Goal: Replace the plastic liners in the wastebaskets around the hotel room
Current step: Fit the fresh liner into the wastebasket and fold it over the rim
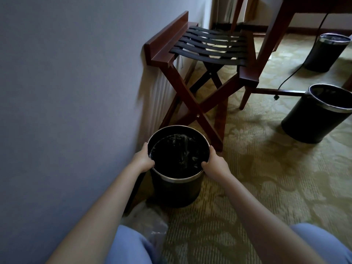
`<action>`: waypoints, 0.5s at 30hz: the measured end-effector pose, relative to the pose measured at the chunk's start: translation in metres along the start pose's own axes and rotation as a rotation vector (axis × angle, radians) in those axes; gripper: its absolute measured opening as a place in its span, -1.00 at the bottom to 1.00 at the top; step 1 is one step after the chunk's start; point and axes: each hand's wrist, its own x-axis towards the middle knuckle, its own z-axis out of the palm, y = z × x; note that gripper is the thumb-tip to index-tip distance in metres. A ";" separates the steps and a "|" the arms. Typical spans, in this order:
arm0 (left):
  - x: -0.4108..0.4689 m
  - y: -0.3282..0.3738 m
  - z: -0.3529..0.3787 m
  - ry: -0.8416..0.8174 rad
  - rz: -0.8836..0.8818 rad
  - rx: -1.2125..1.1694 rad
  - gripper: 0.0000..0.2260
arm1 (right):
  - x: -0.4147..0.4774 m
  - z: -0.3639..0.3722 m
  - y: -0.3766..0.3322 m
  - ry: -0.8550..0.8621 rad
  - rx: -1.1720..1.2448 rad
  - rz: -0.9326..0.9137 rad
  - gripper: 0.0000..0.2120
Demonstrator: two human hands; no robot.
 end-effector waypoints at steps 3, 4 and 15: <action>-0.008 0.000 0.008 -0.025 -0.020 0.024 -0.29 | 0.007 0.012 0.010 -0.006 -0.029 0.014 -0.35; -0.010 -0.002 0.012 -0.036 -0.019 0.031 -0.33 | 0.008 0.017 0.014 -0.007 -0.045 0.010 -0.41; -0.012 -0.016 0.021 -0.064 -0.019 0.135 -0.23 | 0.010 0.019 0.020 0.016 -0.225 -0.032 -0.52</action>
